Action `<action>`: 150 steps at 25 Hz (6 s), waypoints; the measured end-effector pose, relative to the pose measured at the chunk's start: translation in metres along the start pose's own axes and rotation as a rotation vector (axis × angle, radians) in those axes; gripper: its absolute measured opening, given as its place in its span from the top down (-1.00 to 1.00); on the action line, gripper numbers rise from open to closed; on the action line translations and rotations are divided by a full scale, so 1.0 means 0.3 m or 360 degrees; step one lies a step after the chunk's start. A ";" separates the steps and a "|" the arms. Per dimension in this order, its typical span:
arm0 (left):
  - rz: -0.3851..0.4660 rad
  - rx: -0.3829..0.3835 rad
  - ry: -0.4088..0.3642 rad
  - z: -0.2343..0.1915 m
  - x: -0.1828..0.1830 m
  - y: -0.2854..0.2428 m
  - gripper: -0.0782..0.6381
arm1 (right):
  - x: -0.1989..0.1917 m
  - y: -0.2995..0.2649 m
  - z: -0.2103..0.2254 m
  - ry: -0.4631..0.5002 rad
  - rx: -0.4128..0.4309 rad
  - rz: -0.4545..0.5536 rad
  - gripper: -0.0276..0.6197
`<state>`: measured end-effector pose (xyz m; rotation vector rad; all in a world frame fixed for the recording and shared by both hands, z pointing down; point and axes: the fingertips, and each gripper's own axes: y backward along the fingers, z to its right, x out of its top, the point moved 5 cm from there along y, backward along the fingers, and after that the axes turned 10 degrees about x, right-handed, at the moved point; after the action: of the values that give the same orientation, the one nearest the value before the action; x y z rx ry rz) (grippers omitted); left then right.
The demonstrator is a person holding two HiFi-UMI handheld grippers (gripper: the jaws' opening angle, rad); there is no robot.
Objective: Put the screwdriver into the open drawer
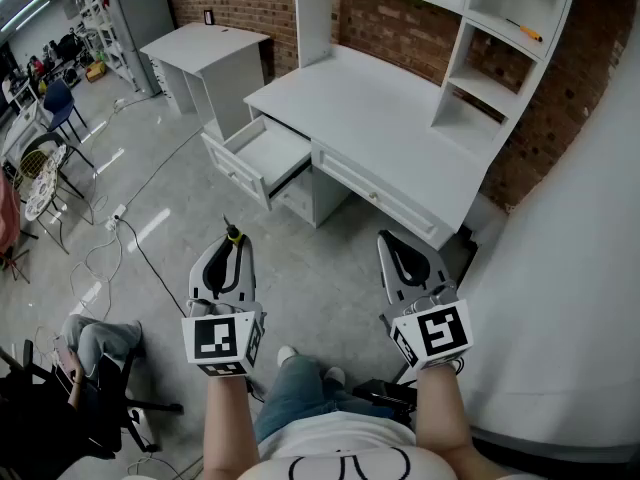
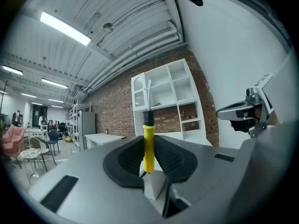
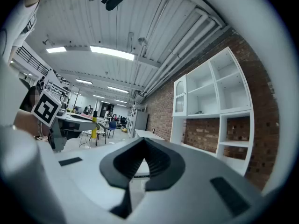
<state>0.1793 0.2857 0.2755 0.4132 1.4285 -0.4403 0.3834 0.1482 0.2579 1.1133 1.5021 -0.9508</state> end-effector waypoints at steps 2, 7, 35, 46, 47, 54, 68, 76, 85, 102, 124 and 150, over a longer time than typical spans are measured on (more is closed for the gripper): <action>-0.0009 -0.0005 -0.0009 0.002 -0.008 -0.001 0.57 | -0.007 -0.001 -0.002 0.0001 0.0003 -0.0001 0.89; -0.0027 -0.0025 -0.0014 -0.004 -0.020 -0.047 0.57 | -0.016 -0.035 0.012 0.0007 0.0008 -0.0021 0.89; -0.0118 -0.0133 0.0025 -0.636 -0.188 -1.154 0.57 | -0.120 -1.191 0.263 -0.0075 -0.0119 -0.0164 0.89; -0.0255 -0.0165 0.0032 -0.674 -0.304 -1.432 0.57 | -0.256 -1.422 0.424 -0.0187 -0.0160 -0.0270 0.88; -0.0254 -0.0170 0.0020 -0.673 -0.305 -1.466 0.57 | -0.269 -1.448 0.443 -0.0192 -0.0159 -0.0270 0.89; -0.0262 -0.0244 -0.0059 -0.634 -0.297 -1.775 0.57 | -0.333 -1.631 0.635 -0.0230 -0.0208 -0.0265 0.88; -0.0587 -0.0588 -0.0218 -0.350 -0.487 -2.200 0.57 | -0.538 -1.701 0.960 -0.0448 -0.0421 -0.0362 0.89; -0.0868 -0.0830 -0.0324 -0.276 -0.777 -2.256 0.57 | -0.705 -1.708 0.887 -0.0602 -0.0458 -0.0530 0.88; -0.1364 -0.1312 -0.0626 -0.242 -1.135 -2.249 0.57 | -0.795 -1.738 0.684 -0.0766 -0.0649 -0.0676 0.88; -0.2003 -0.1365 -0.1226 -0.232 -1.611 -2.264 0.57 | -0.922 -1.742 0.531 -0.0915 -0.0812 -0.0869 0.88; -0.1771 -0.1198 -0.0774 -0.317 -1.339 -2.319 0.19 | -0.757 -1.763 0.556 -0.0767 -0.0902 -0.0825 0.88; -0.0194 -0.0857 0.0150 -0.674 -0.309 -1.970 0.75 | -0.246 -1.670 0.475 -0.0353 -0.0694 -0.0307 0.89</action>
<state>-0.3102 -0.1078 0.3417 -0.0890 1.6008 -0.1204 -0.0567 -0.1342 0.3171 0.5413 1.5535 -0.7926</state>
